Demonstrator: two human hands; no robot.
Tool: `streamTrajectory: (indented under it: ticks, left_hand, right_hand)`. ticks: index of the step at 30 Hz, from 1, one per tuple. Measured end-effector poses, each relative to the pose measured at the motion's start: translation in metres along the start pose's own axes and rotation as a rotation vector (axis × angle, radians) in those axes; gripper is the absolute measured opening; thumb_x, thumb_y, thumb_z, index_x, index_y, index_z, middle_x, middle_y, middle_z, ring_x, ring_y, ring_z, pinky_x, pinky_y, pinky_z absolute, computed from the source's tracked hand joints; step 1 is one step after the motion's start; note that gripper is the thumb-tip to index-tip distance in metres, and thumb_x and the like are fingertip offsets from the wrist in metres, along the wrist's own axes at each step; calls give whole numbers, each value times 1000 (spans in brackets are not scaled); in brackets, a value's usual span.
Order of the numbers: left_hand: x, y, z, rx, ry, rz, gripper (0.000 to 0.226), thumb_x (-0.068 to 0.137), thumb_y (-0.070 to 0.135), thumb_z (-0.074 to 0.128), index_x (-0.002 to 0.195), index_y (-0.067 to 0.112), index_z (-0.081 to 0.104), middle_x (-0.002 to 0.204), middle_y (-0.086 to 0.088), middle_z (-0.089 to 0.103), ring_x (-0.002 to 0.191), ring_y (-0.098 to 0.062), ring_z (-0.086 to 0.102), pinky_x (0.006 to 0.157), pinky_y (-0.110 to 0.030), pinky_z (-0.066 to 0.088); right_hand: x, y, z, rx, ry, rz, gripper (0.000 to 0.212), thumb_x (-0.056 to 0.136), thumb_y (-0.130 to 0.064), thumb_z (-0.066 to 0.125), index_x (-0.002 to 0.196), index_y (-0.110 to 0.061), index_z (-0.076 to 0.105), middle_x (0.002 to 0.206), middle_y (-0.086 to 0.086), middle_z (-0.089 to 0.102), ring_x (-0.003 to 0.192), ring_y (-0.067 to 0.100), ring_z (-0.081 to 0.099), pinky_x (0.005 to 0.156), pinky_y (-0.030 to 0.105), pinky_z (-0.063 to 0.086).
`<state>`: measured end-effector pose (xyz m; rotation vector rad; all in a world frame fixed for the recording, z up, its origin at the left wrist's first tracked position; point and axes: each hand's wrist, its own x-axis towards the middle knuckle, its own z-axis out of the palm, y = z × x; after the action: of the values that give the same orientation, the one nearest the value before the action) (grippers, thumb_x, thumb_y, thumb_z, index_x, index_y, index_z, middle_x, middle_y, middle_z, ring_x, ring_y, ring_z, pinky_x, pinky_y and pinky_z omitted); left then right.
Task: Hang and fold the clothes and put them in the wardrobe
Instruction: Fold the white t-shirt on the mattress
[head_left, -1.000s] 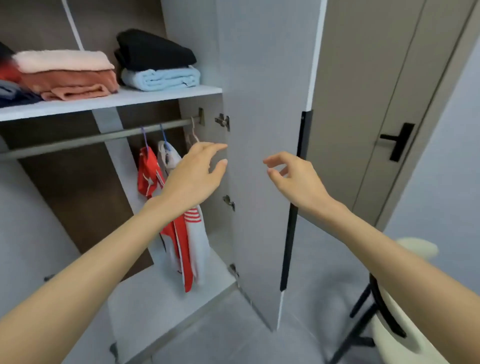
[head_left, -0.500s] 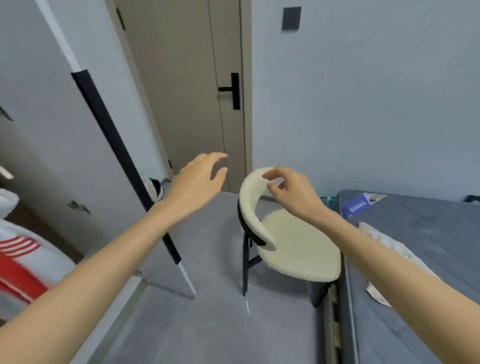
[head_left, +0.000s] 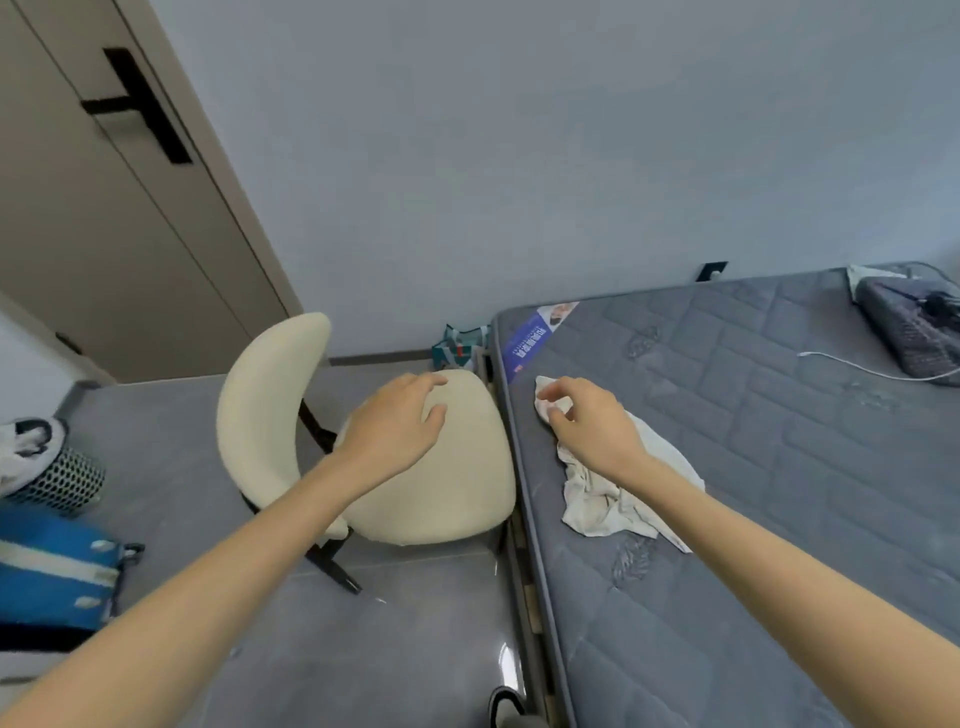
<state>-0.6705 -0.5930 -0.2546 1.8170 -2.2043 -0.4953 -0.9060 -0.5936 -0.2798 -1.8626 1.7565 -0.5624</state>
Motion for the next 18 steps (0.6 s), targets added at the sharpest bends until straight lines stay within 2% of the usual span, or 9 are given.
streamTrajectory:
  ticks: [4, 9, 12, 18]
  left_hand:
    - [48, 13, 68, -19, -151, 17, 39, 98, 30, 43, 137, 25, 45, 137, 0, 50, 116, -20, 52, 92, -34, 44]
    - [98, 15, 152, -49, -377, 30, 40, 98, 27, 41, 138, 22, 43, 136, -4, 49, 117, -21, 51, 89, -31, 41]
    - [133, 8, 193, -68, -470, 31, 41, 99, 26, 39, 140, 21, 40, 138, -5, 47, 120, -21, 49, 93, -32, 41]
    - [197, -23, 268, -73, -581, 28, 44, 98, 24, 38, 142, 21, 39, 137, -4, 47, 121, -20, 49, 97, -34, 41]
  right_hand:
    - [13, 68, 5, -22, 0, 154, 29, 90, -14, 51, 116, -17, 62, 121, -2, 63, 99, 20, 60, 85, 28, 42]
    - [39, 136, 28, -12, -37, 340, 30, 90, -12, 50, 118, -15, 61, 125, 2, 61, 105, 21, 58, 85, 29, 42]
    - [63, 168, 51, -16, -47, 419, 30, 90, -13, 51, 119, -15, 59, 126, 5, 58, 106, 23, 57, 82, 29, 42]
    - [123, 220, 122, -6, -41, 547, 37, 90, -14, 53, 127, -12, 53, 133, 10, 50, 121, 27, 47, 92, 38, 44]
